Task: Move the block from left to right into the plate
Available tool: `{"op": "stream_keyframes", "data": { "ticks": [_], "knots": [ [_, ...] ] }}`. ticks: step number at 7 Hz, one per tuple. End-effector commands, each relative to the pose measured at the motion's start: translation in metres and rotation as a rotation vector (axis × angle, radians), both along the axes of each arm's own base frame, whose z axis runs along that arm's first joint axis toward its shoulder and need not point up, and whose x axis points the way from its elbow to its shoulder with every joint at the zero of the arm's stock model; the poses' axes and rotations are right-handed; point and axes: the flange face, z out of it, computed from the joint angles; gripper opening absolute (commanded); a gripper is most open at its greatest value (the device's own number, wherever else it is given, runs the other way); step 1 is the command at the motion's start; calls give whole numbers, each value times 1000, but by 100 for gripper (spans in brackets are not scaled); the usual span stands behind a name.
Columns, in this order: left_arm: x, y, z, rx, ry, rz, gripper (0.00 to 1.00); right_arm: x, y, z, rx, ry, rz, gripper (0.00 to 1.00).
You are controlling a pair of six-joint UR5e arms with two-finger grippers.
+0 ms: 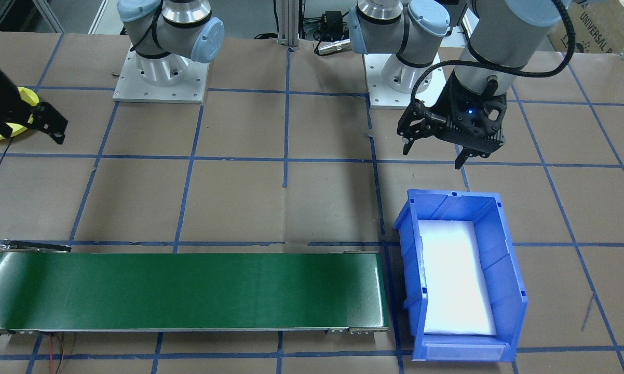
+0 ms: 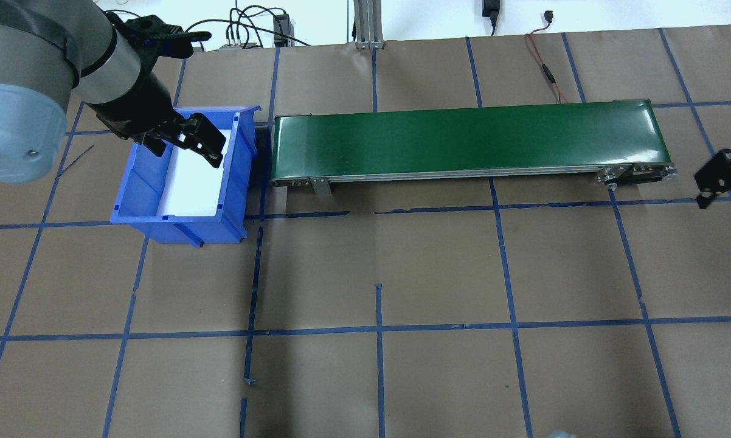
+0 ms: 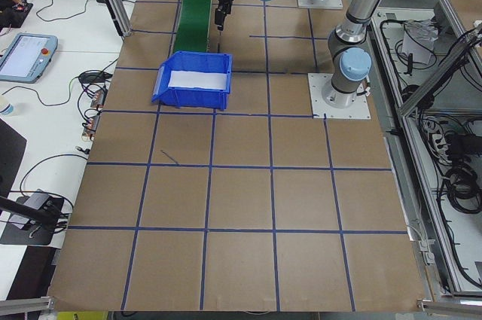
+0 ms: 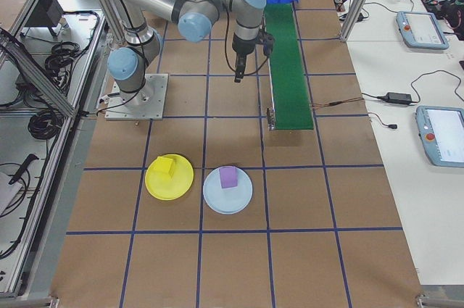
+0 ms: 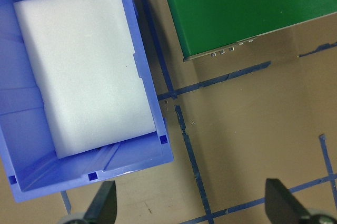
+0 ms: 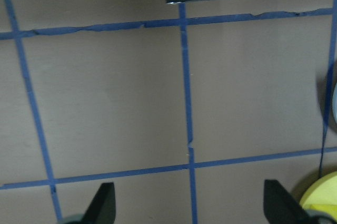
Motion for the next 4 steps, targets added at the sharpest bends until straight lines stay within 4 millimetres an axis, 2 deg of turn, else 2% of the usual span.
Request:
{"op": "stream_keyframes", "data": {
  "ticks": [1,2,3,4],
  "knots": [
    [4,-1,-1,2,2,6,100,101,38,62,-2,-74,-16,100],
    [3,-1,-2,6,-1,4,100,146,47,107,-26,-103,-17,100],
    [3,0,0,2,-2,1,100,196,62,143,-81,-94,57,100],
    [3,0,0,2,-3,0,100,211,73,148,-88,-109,96,100]
  ]
}}
